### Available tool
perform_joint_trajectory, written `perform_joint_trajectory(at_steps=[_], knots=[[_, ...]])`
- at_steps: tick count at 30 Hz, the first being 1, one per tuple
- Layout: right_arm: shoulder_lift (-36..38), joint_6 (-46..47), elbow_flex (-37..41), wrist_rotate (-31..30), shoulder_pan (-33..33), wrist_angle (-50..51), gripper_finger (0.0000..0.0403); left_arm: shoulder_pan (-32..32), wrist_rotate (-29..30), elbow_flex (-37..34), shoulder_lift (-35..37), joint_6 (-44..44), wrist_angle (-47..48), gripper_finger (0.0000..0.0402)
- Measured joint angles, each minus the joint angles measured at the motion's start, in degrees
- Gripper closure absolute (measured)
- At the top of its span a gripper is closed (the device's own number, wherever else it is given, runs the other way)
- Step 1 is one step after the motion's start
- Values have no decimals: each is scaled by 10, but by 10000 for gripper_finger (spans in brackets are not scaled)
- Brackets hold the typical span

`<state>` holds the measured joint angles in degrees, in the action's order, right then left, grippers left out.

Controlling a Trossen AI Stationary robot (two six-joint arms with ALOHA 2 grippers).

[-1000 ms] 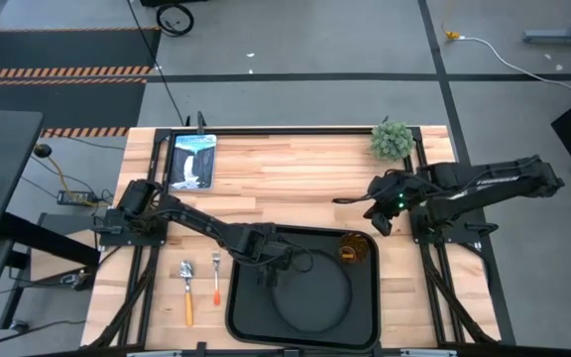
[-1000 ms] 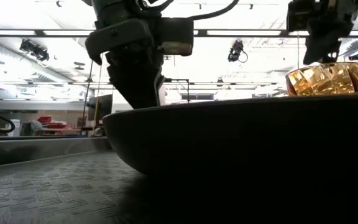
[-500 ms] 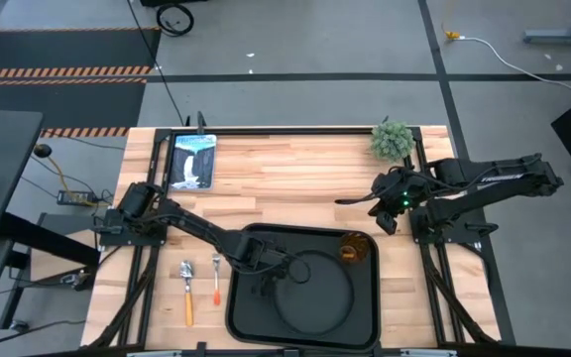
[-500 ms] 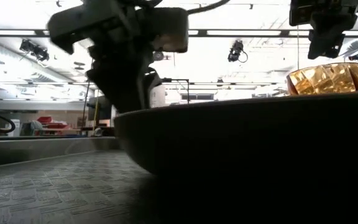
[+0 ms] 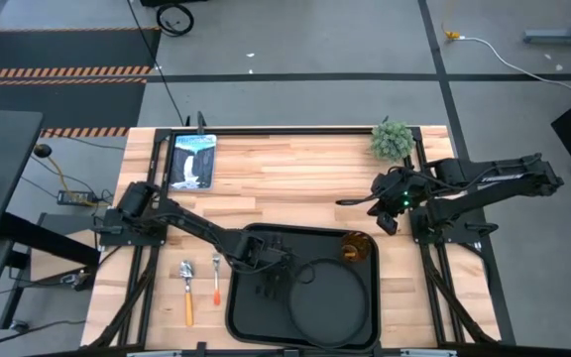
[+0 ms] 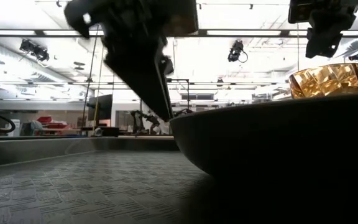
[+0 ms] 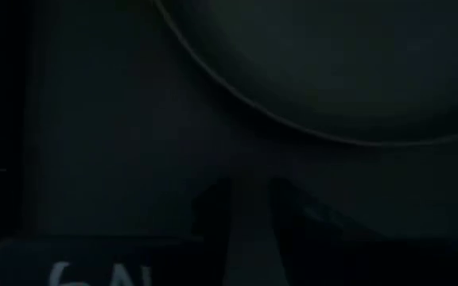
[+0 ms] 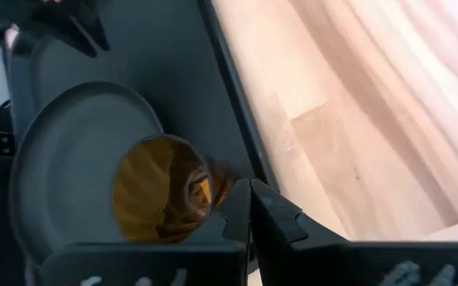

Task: Pick and place plate/cup/fork/spoon on tray
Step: Put the black plate on the black tray at the bottom of the brown cup, then put the orange fork on the black tray to the left of the black plate

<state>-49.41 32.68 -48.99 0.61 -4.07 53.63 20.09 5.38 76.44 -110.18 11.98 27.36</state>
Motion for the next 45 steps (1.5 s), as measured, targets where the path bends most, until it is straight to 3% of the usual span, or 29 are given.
perform_joint_trajectory(at_steps=[7, 21, 40, 45], knots=[[0, -14, 0, -53, -1, -20, 387, 19, 18, 0, 51, 42, 149, 306], [5, -159, 56, -200, -15, -127, 387, 111, 158, 0, 57, 232, 419, 306], [15, -286, 61, -200, -15, -182, 391, 128, 304, 0, 136, 450, 478, 306], [51, -315, 101, -236, -27, -275, 392, 141, 344, 0, 145, 526, 477, 306]])
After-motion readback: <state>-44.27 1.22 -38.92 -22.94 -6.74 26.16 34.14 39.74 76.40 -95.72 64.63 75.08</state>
